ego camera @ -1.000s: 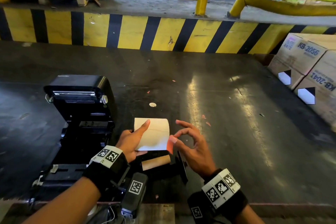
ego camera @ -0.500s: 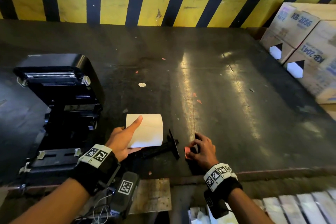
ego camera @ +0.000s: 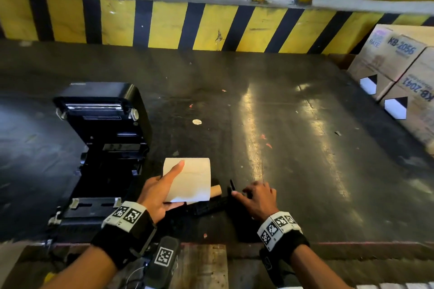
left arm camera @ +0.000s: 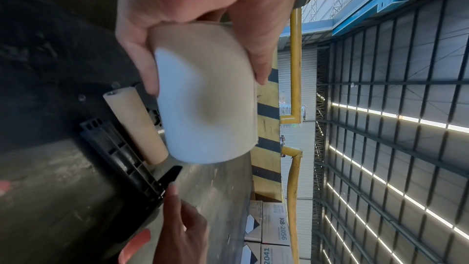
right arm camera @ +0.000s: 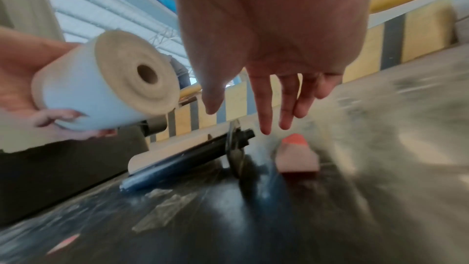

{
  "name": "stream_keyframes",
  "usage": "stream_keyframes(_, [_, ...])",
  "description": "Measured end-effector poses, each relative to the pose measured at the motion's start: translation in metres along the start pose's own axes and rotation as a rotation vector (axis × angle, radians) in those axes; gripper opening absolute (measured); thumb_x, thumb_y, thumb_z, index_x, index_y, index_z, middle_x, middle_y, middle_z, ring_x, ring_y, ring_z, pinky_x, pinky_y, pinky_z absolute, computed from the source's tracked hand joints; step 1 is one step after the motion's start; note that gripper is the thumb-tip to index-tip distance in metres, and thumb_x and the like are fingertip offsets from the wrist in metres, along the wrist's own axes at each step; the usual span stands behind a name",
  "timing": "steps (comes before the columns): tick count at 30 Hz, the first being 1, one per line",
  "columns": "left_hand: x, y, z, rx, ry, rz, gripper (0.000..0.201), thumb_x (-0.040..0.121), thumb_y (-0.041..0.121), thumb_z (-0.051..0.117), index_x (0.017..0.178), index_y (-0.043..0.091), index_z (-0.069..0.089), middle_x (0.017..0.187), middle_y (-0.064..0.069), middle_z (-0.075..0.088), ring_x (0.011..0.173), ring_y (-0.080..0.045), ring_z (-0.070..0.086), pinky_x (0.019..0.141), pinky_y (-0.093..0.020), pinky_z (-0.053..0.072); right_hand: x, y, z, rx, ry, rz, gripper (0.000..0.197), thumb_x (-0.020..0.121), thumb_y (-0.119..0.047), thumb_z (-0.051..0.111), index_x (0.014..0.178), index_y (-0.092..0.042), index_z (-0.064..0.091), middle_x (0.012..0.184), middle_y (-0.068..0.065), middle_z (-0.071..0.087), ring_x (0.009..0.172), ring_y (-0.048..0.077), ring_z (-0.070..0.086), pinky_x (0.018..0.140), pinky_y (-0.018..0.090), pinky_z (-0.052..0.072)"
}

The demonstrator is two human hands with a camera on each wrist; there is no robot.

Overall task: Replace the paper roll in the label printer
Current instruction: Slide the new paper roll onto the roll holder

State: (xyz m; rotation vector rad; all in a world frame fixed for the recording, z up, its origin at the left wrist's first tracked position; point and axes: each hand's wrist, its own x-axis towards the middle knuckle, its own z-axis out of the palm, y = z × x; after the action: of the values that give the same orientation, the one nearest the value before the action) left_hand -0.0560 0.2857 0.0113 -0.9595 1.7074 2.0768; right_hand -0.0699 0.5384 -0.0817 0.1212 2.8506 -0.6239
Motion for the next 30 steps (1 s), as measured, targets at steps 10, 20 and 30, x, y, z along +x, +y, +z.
stream_keyframes(10, [-0.005,0.013,-0.021,-0.156,0.019,0.061,0.042,0.068,0.042,0.075,0.096,0.018,0.056,0.107,-0.012,0.058,0.107,-0.033,0.053,0.085,-0.055,0.053,0.003,-0.025,-0.013,0.409,0.04,-0.078,0.026,0.074,-0.03,0.077,0.08,-0.009,0.063,0.066,-0.002,0.061,0.062,0.012,0.057,0.058,0.028,0.048])
stream_keyframes(20, [-0.008,0.03,-0.024,-0.295,-0.015,0.122,0.061,0.068,0.046,0.072,0.119,0.023,0.048,0.121,-0.012,0.051,0.113,-0.036,0.05,0.083,-0.056,0.053,-0.002,-0.053,-0.095,0.944,0.25,-0.096,0.018,0.083,-0.022,0.068,0.077,-0.006,0.066,0.077,0.017,0.07,0.069,0.024,0.063,0.071,0.045,0.055])
stream_keyframes(30, [-0.016,0.047,-0.009,-0.179,-0.054,0.255,0.027,0.075,0.04,0.069,0.094,0.025,0.057,0.106,-0.005,0.058,0.101,-0.028,0.054,0.087,-0.055,0.052,-0.013,-0.084,-0.112,0.681,0.456,-0.314,0.016,0.079,-0.026,0.072,0.084,-0.015,0.062,0.075,0.003,0.064,0.065,0.009,0.059,0.055,0.018,0.048])
